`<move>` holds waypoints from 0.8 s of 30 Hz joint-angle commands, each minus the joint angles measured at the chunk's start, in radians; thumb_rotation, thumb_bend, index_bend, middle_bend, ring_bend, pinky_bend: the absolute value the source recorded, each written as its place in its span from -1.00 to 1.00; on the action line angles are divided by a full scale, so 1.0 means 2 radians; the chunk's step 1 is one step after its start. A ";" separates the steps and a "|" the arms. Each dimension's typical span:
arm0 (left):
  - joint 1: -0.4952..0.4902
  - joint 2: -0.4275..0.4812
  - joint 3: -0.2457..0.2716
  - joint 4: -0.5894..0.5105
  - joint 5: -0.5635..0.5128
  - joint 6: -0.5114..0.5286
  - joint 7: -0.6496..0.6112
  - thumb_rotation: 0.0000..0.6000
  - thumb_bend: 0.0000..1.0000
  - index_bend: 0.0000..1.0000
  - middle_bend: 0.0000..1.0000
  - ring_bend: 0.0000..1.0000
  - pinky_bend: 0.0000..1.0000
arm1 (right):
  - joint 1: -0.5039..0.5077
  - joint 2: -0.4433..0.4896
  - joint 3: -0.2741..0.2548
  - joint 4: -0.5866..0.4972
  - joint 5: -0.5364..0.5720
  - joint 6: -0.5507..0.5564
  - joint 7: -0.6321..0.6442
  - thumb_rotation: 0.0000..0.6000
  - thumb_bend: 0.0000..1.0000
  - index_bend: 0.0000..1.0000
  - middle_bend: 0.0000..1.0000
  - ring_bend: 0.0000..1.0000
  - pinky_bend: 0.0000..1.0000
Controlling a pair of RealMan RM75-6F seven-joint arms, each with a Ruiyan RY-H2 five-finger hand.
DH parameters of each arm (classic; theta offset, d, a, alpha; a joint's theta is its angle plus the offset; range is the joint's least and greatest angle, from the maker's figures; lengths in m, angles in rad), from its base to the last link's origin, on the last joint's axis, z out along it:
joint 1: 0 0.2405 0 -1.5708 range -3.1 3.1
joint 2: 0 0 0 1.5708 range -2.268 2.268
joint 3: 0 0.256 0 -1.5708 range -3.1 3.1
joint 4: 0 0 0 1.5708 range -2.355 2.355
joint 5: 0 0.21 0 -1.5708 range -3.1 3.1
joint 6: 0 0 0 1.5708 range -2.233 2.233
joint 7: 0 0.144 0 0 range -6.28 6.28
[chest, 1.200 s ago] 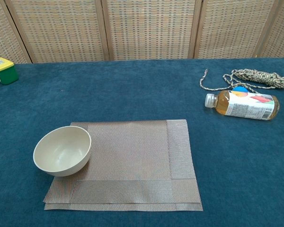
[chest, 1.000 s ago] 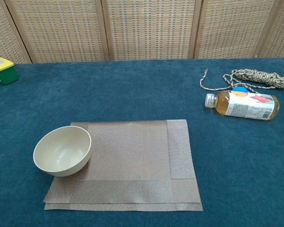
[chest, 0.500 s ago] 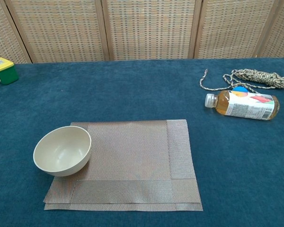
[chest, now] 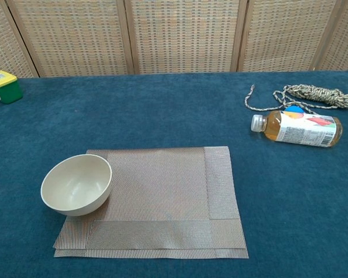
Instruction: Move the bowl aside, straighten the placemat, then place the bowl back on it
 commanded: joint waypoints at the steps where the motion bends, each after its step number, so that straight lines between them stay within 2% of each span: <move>1: -0.015 -0.022 0.009 0.008 0.009 -0.036 0.021 1.00 -0.68 -0.23 -1.00 -1.00 -1.00 | -0.001 0.001 0.001 -0.001 0.001 0.002 0.004 1.00 -0.75 -1.00 -1.00 -1.00 -1.00; 12: -0.059 -0.087 -0.010 0.033 -0.017 -0.122 0.058 1.00 -0.63 -0.11 -1.00 -1.00 -1.00 | -0.003 0.008 0.003 -0.002 0.001 0.010 0.021 1.00 -0.75 -1.00 -1.00 -1.00 -1.00; 17: -0.071 -0.106 -0.018 0.038 -0.028 -0.143 0.075 1.00 -0.62 -0.10 -1.00 -1.00 -1.00 | -0.003 0.010 0.004 -0.002 0.001 0.011 0.027 1.00 -0.75 -1.00 -1.00 -1.00 -1.00; 24: -0.085 -0.137 -0.024 0.049 -0.055 -0.174 0.107 1.00 -0.61 0.01 -1.00 -1.00 -1.00 | -0.004 0.014 0.005 -0.002 0.003 0.014 0.036 1.00 -0.75 -1.00 -1.00 -1.00 -1.00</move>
